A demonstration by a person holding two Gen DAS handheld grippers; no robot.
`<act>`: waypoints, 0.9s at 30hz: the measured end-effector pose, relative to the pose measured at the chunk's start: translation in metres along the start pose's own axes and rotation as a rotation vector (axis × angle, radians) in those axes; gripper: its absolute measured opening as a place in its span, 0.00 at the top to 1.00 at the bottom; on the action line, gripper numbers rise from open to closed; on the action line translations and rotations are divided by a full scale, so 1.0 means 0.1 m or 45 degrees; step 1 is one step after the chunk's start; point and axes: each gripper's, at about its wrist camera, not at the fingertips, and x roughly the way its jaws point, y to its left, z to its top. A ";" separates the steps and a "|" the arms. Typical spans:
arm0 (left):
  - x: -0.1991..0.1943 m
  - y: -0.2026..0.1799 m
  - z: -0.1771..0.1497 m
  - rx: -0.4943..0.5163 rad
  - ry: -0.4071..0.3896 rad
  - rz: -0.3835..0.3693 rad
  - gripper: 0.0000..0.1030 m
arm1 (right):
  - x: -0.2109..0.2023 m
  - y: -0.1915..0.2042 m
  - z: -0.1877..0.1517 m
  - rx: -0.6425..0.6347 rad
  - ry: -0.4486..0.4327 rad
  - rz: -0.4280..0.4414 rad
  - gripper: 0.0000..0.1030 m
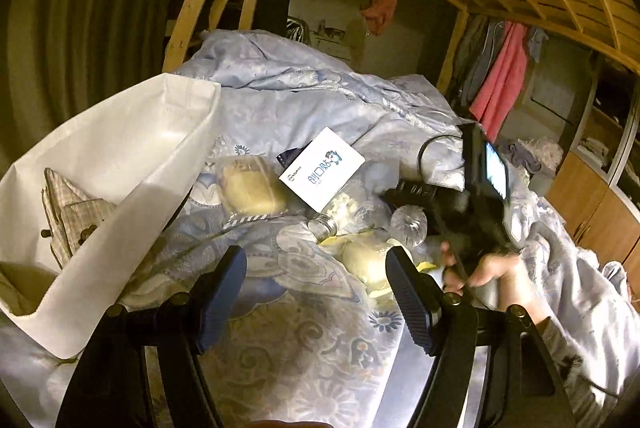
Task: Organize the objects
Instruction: 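Move the right gripper to the blue-and-red snack packet and grasp it, then carry the snack packet into the white paper bag and release it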
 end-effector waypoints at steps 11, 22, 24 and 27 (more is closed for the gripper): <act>0.10 0.08 0.00 -0.067 0.021 0.031 0.32 | 0.15 0.22 0.00 -0.144 0.026 -0.153 0.29; 0.12 0.10 -0.01 -0.079 0.021 0.048 0.32 | -0.04 -0.18 0.05 0.156 -0.109 -0.001 0.63; 0.12 0.10 -0.01 -0.081 0.017 0.053 0.32 | -0.17 -0.13 0.05 0.135 -0.162 0.019 0.64; 0.11 0.11 -0.01 -0.082 0.007 0.069 0.32 | -0.37 -0.02 0.11 0.127 -0.219 0.109 0.64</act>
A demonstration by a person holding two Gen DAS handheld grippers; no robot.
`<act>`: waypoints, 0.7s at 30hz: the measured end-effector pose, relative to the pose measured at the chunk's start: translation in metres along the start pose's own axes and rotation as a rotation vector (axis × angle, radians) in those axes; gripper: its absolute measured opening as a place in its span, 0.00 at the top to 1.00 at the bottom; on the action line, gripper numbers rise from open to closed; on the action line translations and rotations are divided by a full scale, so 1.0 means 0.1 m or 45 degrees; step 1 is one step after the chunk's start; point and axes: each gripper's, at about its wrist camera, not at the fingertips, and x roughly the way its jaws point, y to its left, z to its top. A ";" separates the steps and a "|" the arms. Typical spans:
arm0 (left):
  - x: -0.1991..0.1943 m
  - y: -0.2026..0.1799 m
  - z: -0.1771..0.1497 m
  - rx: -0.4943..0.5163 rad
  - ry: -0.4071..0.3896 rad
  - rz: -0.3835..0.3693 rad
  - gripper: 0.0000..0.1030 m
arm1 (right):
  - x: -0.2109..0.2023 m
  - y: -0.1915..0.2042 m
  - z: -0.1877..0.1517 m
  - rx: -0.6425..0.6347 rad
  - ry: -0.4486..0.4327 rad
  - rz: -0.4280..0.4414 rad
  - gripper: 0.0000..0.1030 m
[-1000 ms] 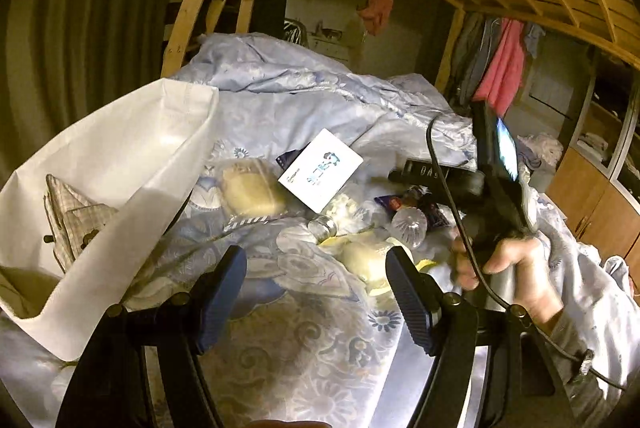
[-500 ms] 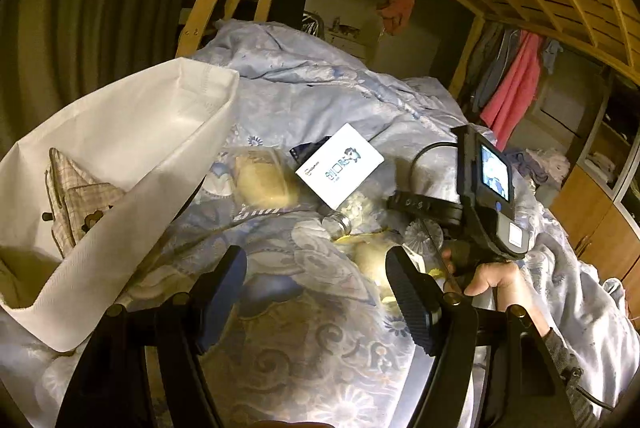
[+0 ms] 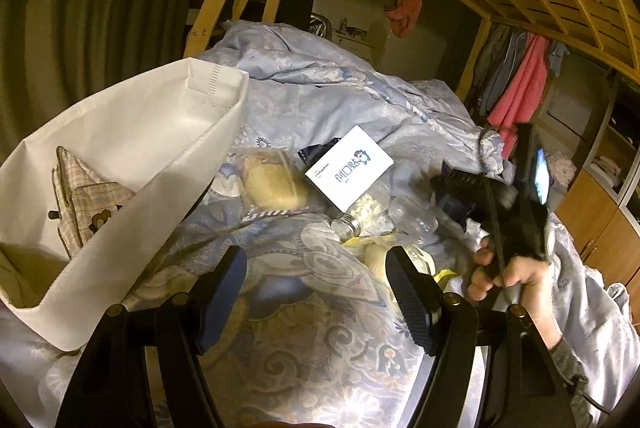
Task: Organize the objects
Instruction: 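Carry the snack packet into the white paper bag and release it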
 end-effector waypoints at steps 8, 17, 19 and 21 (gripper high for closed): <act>-0.25 0.12 0.07 -0.042 -0.092 0.015 0.32 | -0.41 0.62 0.08 -0.138 0.009 0.279 0.64; -0.73 0.45 0.18 -0.122 -0.220 0.129 0.32 | -0.66 1.58 -0.33 -0.426 0.220 0.596 0.64; -0.84 0.53 0.18 -0.141 -0.250 0.165 0.32 | -0.69 1.77 -0.45 -0.479 0.267 0.662 0.64; -0.93 0.63 0.19 -0.165 -0.263 0.188 0.32 | -0.72 1.98 -0.55 -0.525 0.323 0.746 0.63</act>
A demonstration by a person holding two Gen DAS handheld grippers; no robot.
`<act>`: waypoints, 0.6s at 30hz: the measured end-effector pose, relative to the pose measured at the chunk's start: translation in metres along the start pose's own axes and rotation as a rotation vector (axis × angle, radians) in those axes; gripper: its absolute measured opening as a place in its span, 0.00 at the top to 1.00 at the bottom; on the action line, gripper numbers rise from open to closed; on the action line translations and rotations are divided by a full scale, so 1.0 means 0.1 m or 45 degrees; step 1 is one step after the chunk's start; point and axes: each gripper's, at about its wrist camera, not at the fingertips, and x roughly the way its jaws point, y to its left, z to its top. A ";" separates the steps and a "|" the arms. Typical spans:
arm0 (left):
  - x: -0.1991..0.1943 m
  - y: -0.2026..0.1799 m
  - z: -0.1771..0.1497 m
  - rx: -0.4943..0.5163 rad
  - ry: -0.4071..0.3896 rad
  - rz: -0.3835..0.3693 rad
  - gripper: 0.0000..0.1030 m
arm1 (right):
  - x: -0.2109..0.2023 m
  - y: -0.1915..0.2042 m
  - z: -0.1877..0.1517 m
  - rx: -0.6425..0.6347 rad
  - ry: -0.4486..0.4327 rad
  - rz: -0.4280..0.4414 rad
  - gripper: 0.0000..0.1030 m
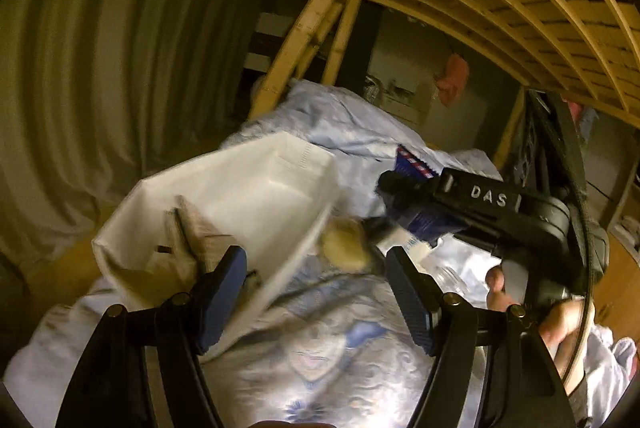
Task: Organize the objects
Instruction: 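Carry the snack packet into the white paper bag and release it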
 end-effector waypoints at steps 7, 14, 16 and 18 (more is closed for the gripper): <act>-0.13 0.27 0.06 -0.026 -0.026 0.131 0.32 | 0.32 0.49 -0.01 -0.033 0.121 0.258 0.63; -0.06 0.39 0.06 -0.087 0.003 0.100 0.32 | 0.65 0.56 -0.11 0.070 0.251 0.362 0.59; -0.04 0.37 0.05 -0.077 0.012 0.098 0.32 | 0.71 0.53 -0.16 0.115 0.280 0.390 0.57; -0.02 0.36 0.04 -0.066 0.023 0.088 0.32 | 0.75 0.51 -0.20 0.173 0.304 0.436 0.43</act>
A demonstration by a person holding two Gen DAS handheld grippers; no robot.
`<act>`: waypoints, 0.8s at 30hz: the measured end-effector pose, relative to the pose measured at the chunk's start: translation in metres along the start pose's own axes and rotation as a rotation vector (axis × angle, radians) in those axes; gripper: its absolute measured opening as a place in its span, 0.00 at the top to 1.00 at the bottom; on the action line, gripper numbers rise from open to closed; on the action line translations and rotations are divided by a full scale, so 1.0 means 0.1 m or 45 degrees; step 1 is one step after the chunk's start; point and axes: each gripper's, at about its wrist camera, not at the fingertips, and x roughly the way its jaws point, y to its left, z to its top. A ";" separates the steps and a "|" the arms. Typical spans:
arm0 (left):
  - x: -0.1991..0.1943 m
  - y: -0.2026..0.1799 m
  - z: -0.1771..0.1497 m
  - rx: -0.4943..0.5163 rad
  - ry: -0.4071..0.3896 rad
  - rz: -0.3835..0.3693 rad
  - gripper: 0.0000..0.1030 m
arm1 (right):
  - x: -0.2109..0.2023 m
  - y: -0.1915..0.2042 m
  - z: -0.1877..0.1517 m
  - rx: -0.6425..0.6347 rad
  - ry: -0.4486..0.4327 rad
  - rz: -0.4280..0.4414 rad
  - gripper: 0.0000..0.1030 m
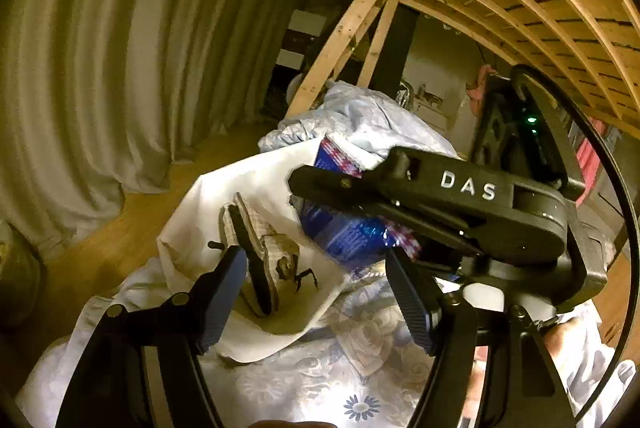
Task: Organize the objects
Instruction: 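Carry the snack packet into the white paper bag and release it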
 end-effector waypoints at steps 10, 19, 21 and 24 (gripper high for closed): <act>0.10 0.01 -0.04 -0.028 0.044 -0.069 0.31 | -0.26 -0.08 0.00 0.091 -0.054 0.052 0.33; 0.16 -0.03 -0.05 -0.010 0.067 -0.074 0.31 | -0.58 0.02 -0.01 -0.073 -0.150 -0.218 0.33; 0.15 -0.06 -0.05 -0.001 0.062 -0.092 0.31 | -0.63 0.11 -0.01 -0.121 -0.180 -0.280 0.33; 0.13 -0.12 -0.05 0.017 0.053 -0.124 0.31 | -0.66 0.22 -0.01 -0.198 -0.191 -0.416 0.33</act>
